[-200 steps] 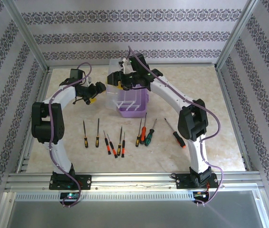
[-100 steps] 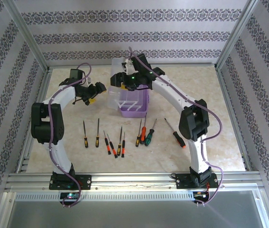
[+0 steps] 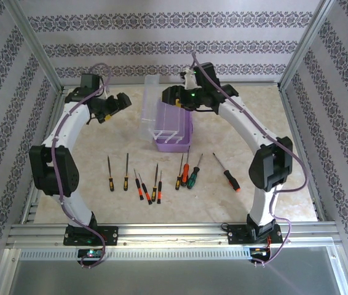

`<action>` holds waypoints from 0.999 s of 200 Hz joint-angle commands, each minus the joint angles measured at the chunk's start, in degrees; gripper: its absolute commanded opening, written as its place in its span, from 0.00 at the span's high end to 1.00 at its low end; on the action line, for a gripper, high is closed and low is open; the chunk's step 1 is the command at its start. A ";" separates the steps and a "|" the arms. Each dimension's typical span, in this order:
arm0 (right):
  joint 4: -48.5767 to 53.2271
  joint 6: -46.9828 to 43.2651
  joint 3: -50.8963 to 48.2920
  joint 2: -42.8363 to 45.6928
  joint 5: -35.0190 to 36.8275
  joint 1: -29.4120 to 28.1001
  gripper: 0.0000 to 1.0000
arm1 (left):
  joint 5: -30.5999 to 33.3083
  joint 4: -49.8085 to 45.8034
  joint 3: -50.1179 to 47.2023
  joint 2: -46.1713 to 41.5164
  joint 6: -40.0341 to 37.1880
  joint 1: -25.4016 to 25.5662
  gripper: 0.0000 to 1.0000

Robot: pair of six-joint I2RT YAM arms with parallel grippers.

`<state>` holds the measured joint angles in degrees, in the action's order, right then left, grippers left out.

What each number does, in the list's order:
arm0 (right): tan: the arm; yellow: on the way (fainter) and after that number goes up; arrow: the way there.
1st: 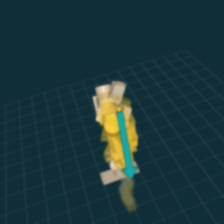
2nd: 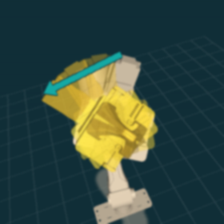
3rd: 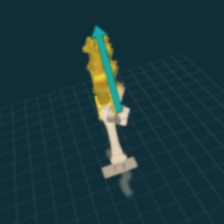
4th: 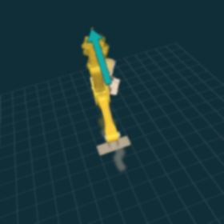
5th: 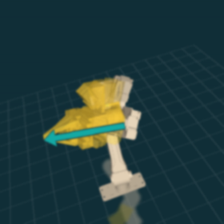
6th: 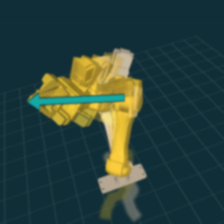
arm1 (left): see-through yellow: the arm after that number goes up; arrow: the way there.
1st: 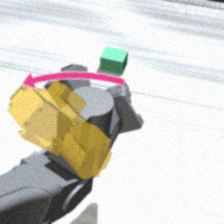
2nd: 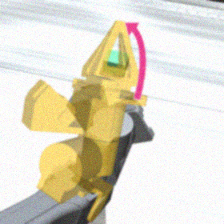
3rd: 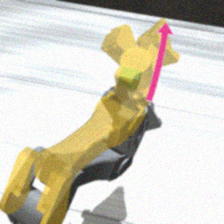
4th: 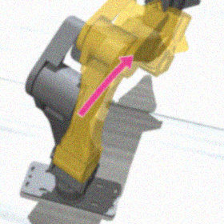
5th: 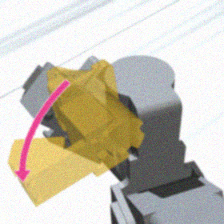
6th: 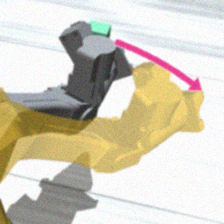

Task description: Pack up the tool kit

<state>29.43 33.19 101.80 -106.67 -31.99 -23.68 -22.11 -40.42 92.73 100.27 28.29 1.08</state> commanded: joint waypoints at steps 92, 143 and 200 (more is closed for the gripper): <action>-21.22 8.38 -32.24 12.32 2.18 11.74 0.24 | 28.60 -34.62 44.18 15.20 -10.79 22.92 0.00; -23.27 7.42 -35.48 9.29 -1.32 12.12 0.24 | 34.38 -39.56 47.88 21.59 -11.78 24.68 0.00; -18.71 4.16 -31.95 2.64 0.62 9.60 0.27 | 30.72 -35.17 41.26 21.01 -12.55 24.68 0.01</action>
<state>8.43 40.12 67.18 -101.30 -31.97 -12.53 9.02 -75.81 136.62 123.02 17.15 25.12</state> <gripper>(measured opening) 0.728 0.998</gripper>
